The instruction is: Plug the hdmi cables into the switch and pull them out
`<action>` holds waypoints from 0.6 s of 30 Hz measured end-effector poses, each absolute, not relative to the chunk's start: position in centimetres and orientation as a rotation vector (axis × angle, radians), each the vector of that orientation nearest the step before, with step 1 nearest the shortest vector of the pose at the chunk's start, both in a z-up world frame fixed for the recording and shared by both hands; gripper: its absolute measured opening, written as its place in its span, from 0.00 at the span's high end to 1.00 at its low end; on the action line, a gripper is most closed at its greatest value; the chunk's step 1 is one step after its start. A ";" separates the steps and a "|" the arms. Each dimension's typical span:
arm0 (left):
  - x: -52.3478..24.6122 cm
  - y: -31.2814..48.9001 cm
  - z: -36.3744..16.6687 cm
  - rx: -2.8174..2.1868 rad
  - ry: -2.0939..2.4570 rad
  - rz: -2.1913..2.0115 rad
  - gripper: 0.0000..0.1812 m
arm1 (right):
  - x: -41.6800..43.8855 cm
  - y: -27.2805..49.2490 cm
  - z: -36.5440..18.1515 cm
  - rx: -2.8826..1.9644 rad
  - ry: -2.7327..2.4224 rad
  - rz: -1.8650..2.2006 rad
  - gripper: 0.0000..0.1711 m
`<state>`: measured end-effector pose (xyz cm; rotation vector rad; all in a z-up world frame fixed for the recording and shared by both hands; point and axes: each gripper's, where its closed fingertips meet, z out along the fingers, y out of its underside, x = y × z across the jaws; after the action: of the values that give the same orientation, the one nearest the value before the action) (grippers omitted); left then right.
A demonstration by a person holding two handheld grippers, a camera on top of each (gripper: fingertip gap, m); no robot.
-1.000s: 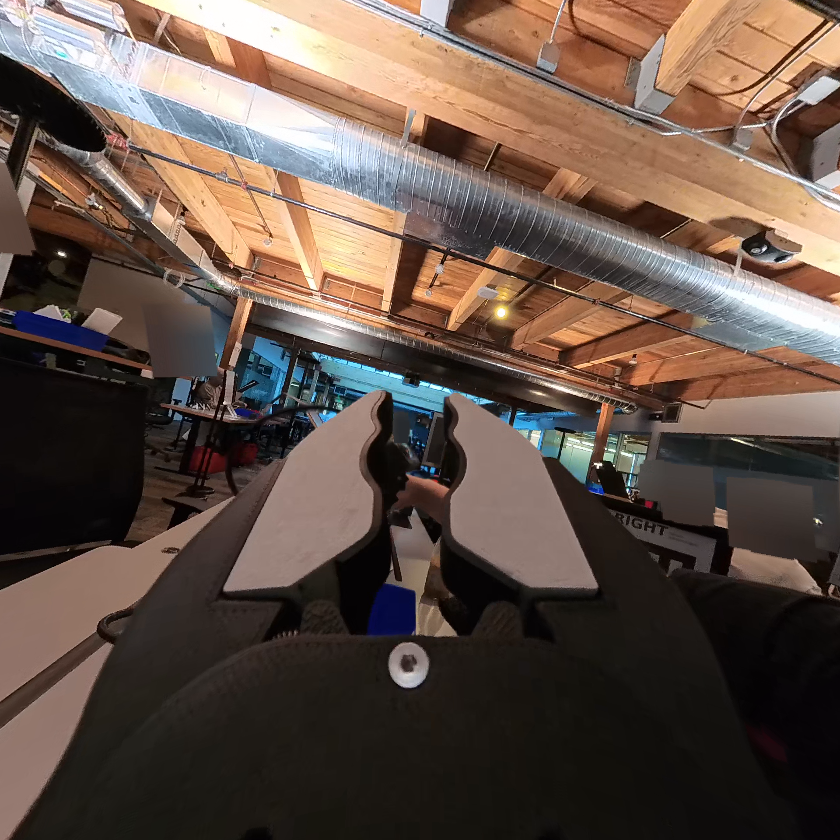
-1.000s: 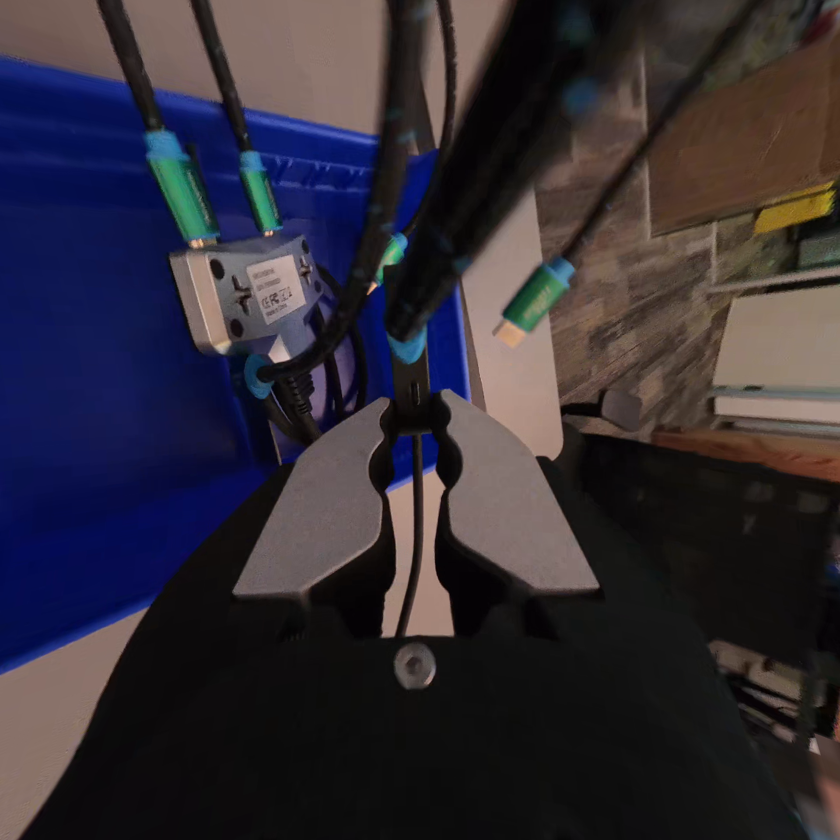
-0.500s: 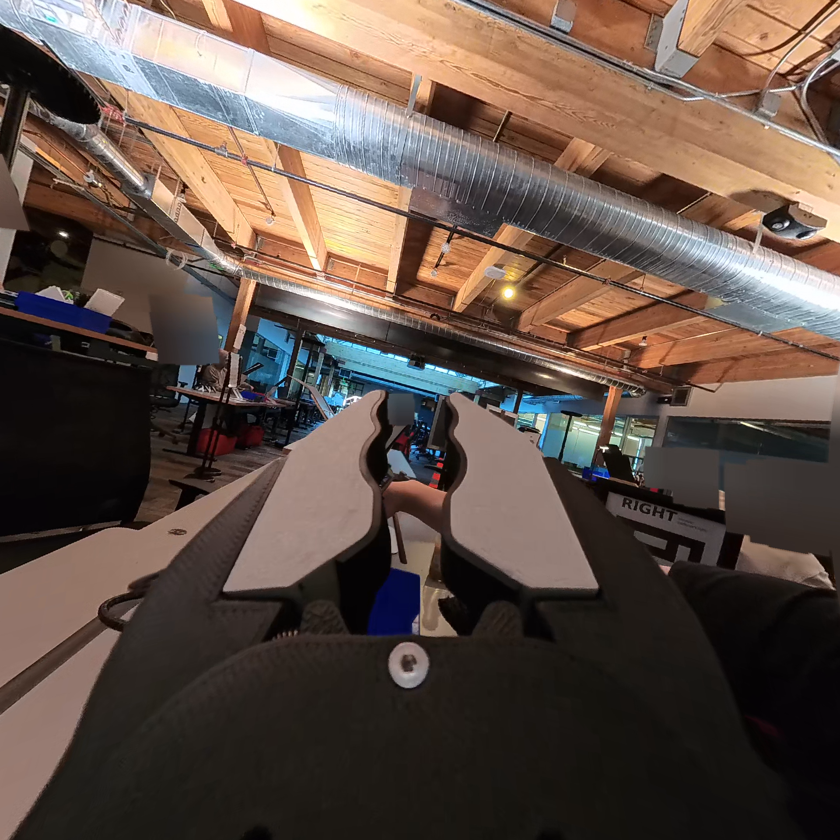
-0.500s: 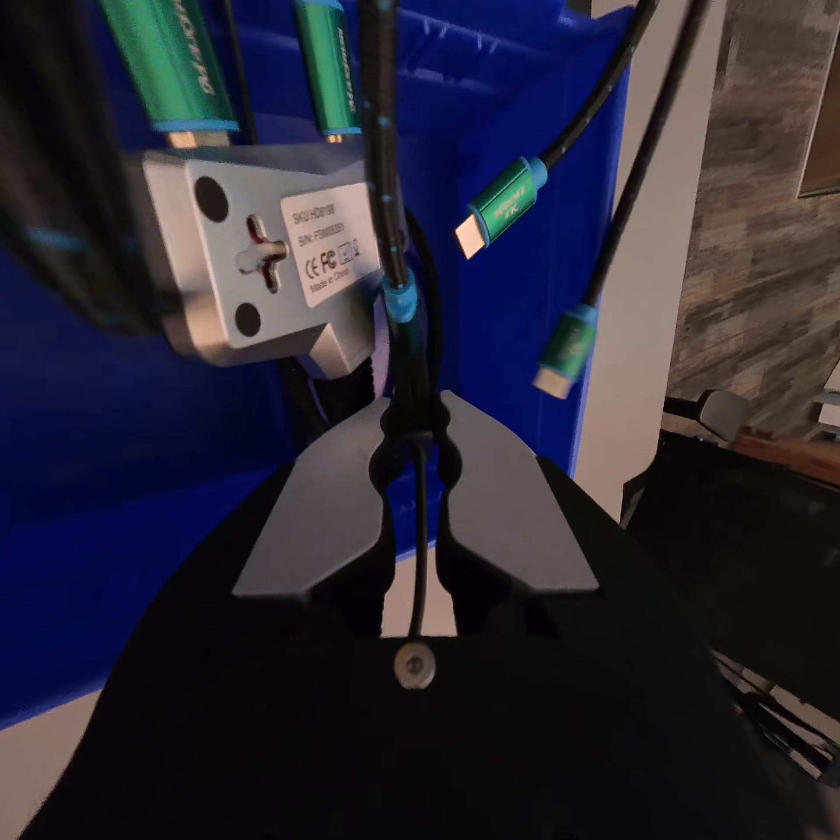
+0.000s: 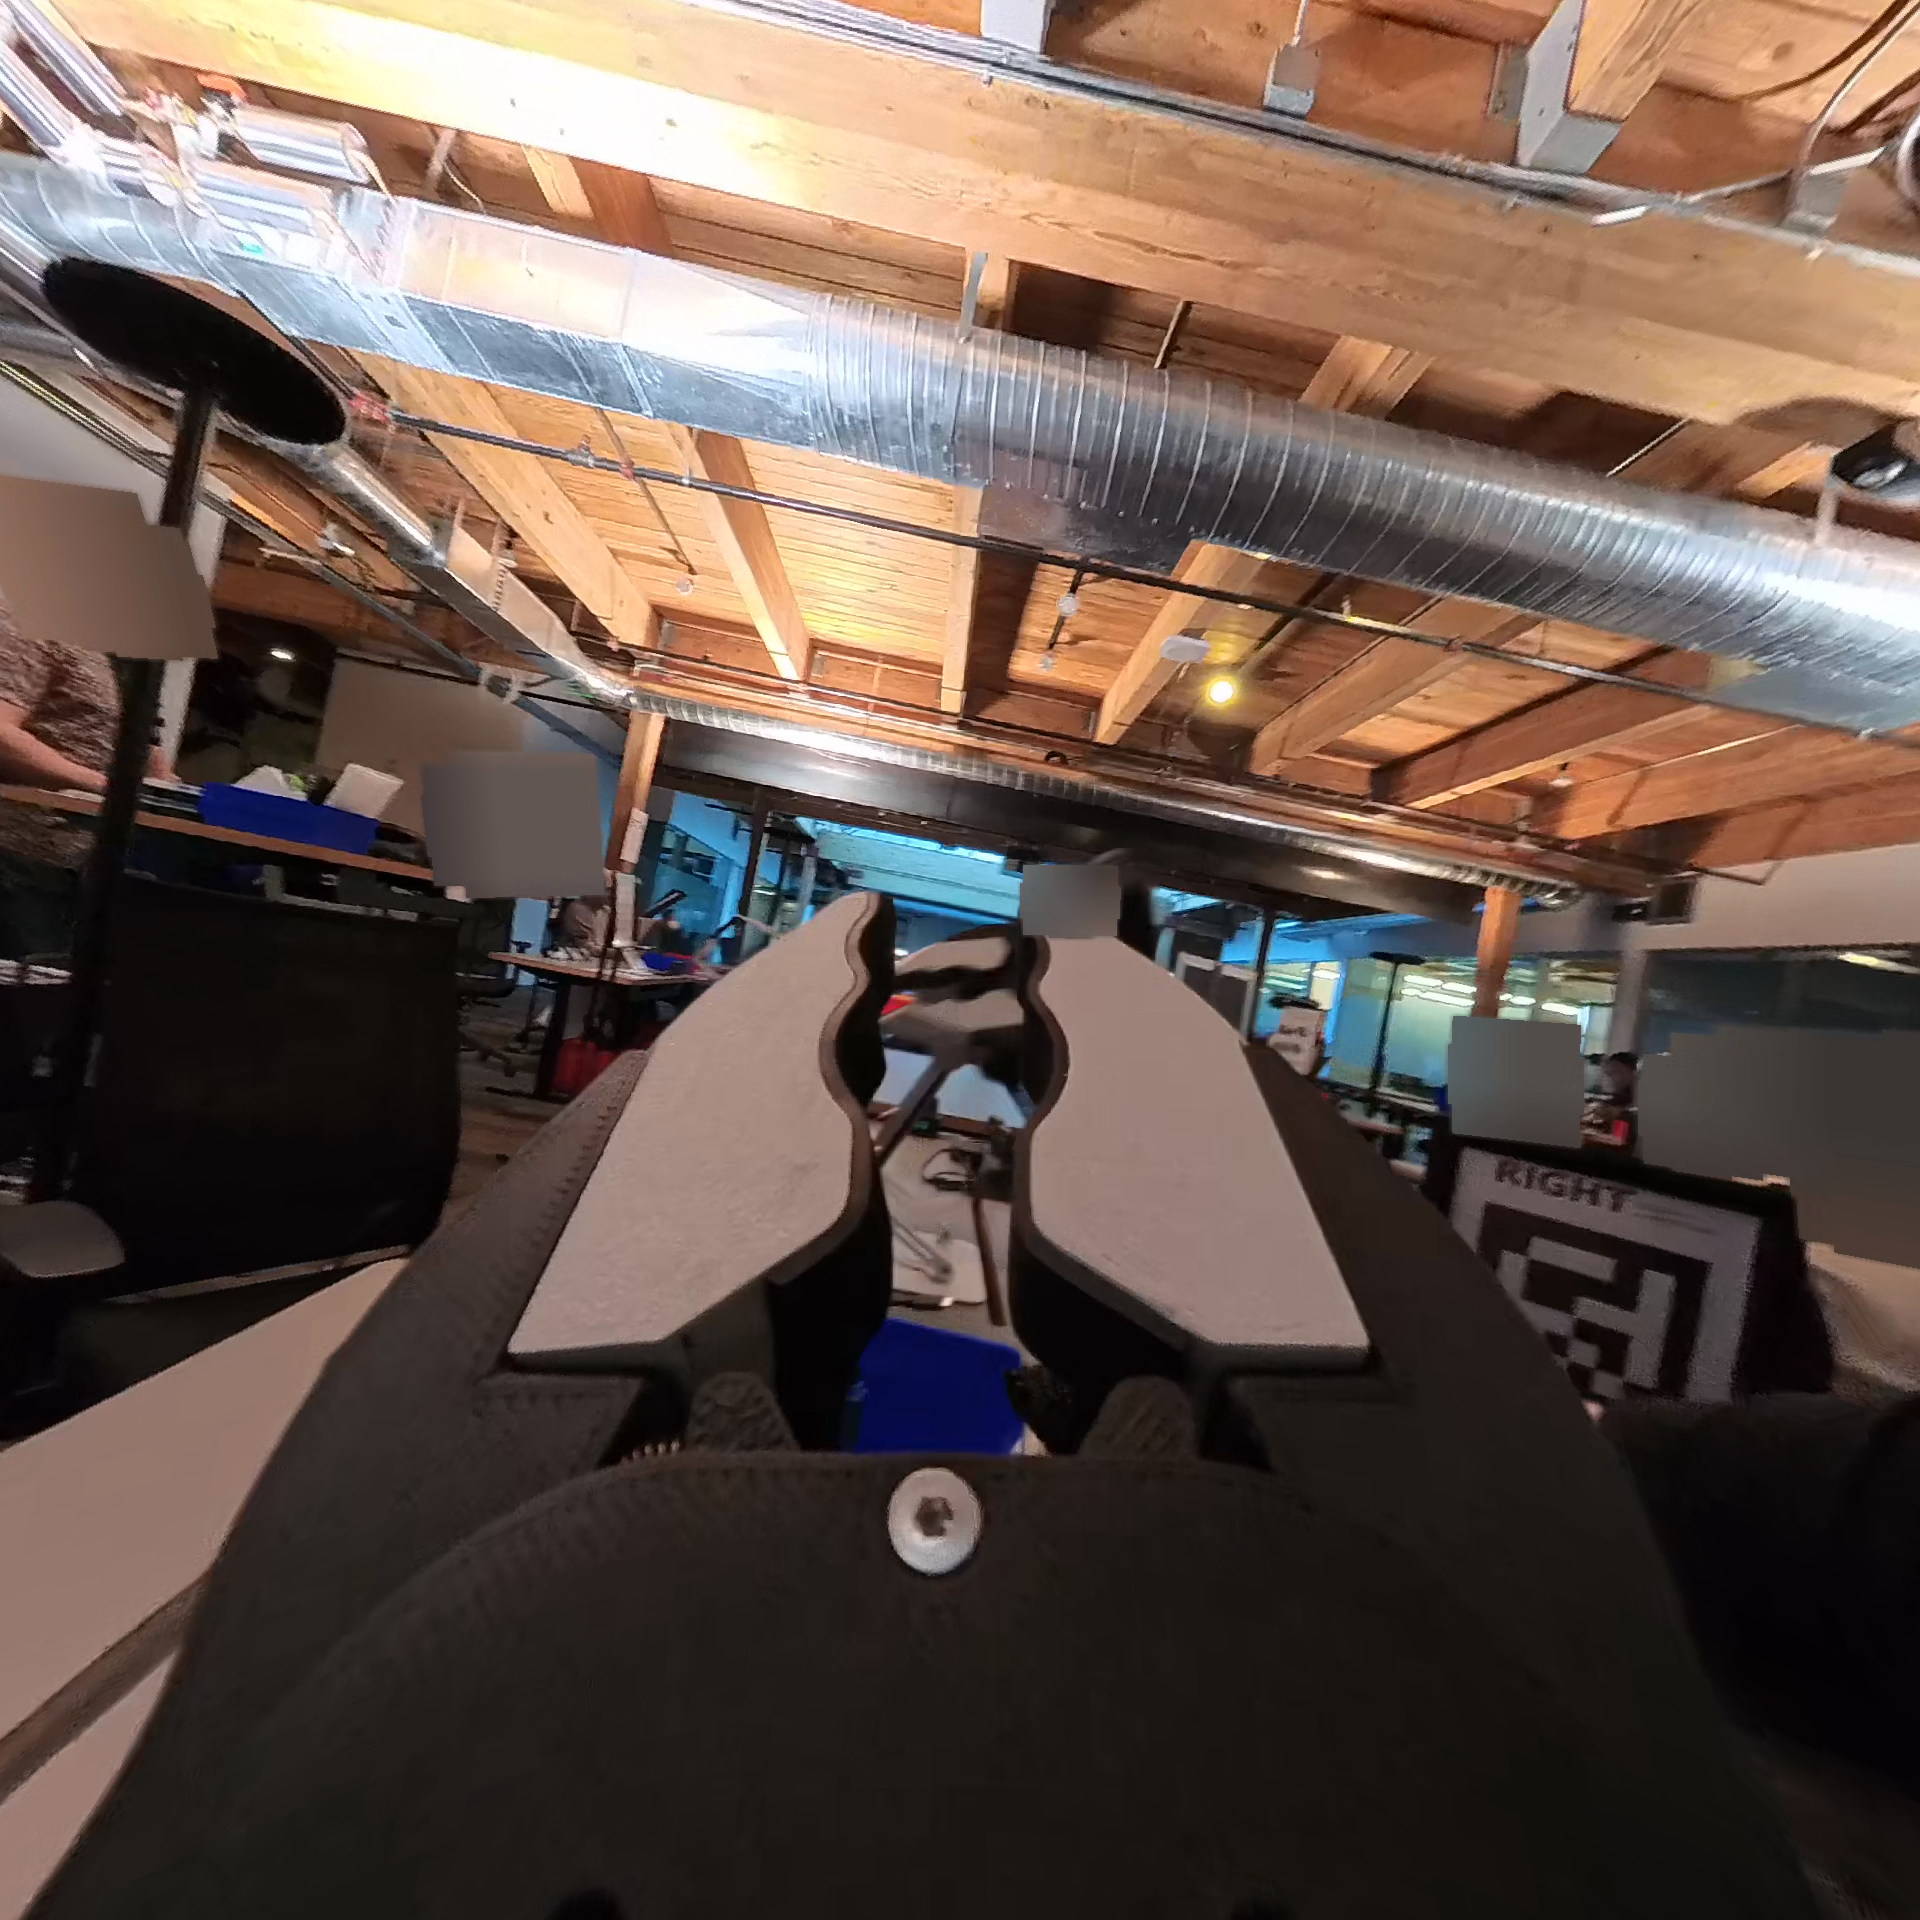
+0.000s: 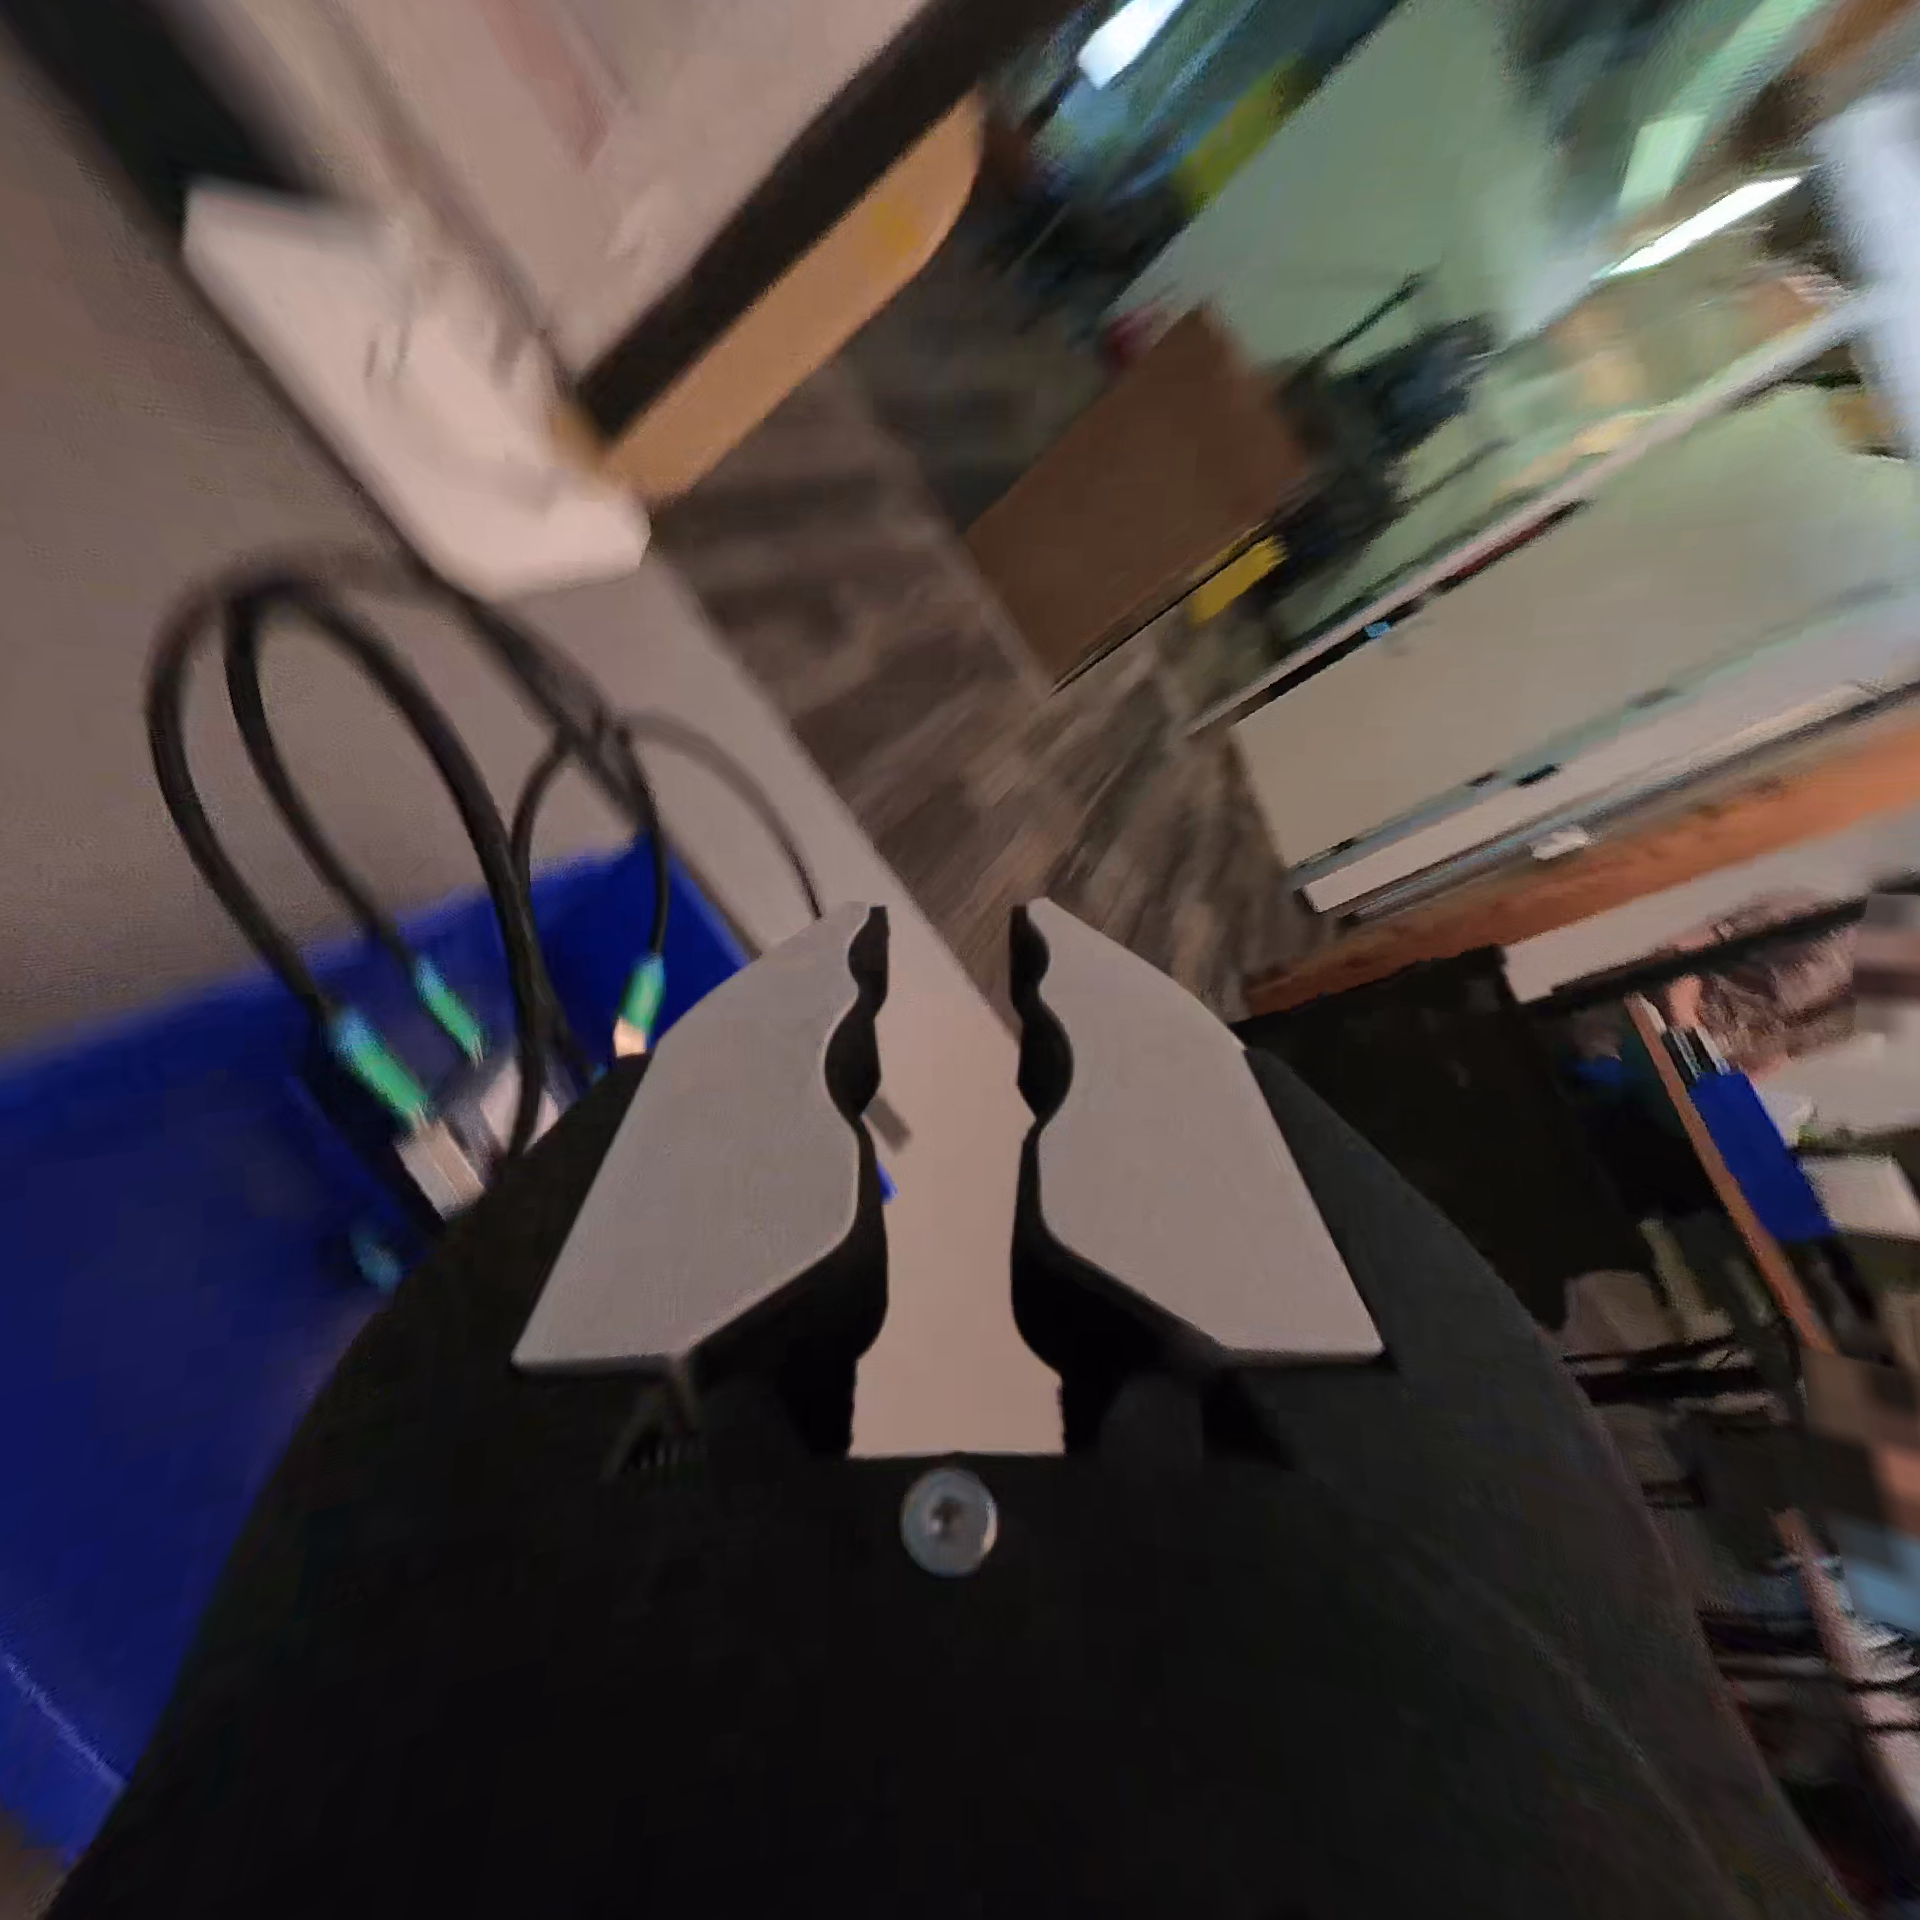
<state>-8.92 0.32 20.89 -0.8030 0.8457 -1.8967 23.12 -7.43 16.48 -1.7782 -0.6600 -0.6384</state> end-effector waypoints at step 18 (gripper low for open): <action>-17.0 1.2 21.7 -1.362 0.802 -1.164 0.62 | 31.2 -16.7 -6.3 -2.459 0.457 0.045 0.80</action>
<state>-17.00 1.15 21.72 -1.3616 0.8022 -1.1637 31.17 -16.75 -6.35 -2.4592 0.4566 0.0449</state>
